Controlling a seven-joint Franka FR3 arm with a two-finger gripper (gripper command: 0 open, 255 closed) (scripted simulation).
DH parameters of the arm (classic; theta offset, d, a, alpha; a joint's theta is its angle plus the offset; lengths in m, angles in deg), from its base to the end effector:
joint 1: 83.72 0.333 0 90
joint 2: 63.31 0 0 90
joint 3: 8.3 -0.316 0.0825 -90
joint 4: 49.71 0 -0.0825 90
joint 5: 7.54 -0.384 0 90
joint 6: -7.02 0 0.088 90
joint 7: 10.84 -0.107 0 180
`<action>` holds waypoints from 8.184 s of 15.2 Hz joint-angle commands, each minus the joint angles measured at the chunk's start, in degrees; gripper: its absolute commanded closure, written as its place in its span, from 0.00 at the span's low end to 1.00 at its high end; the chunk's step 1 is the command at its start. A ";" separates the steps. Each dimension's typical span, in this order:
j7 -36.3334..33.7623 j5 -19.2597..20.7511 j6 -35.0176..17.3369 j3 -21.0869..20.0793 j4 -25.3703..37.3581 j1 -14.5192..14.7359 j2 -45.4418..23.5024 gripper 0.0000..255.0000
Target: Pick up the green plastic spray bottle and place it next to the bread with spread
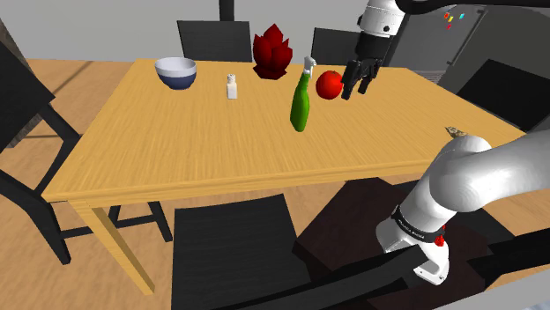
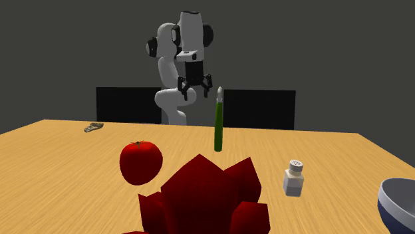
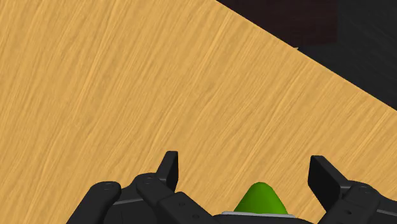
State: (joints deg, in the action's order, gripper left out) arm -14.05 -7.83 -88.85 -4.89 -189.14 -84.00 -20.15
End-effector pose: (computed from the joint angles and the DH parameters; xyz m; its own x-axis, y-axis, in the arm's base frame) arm 0.3214 -0.0240 0.5519 0.9945 -0.1043 -0.0104 -0.1047 -0.9935 -0.0452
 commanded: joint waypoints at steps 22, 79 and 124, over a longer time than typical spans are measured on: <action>-44.79 8.23 -43.24 -27.32 -10.73 -15.03 -10.09 0.00; -36.16 6.51 -11.82 -22.60 20.68 -14.82 -9.46 1.00; 1.55 12.65 0.24 11.88 27.56 -18.28 1.27 1.00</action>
State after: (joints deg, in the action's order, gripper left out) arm -14.13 4.38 -88.63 5.48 -161.61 -102.14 -19.20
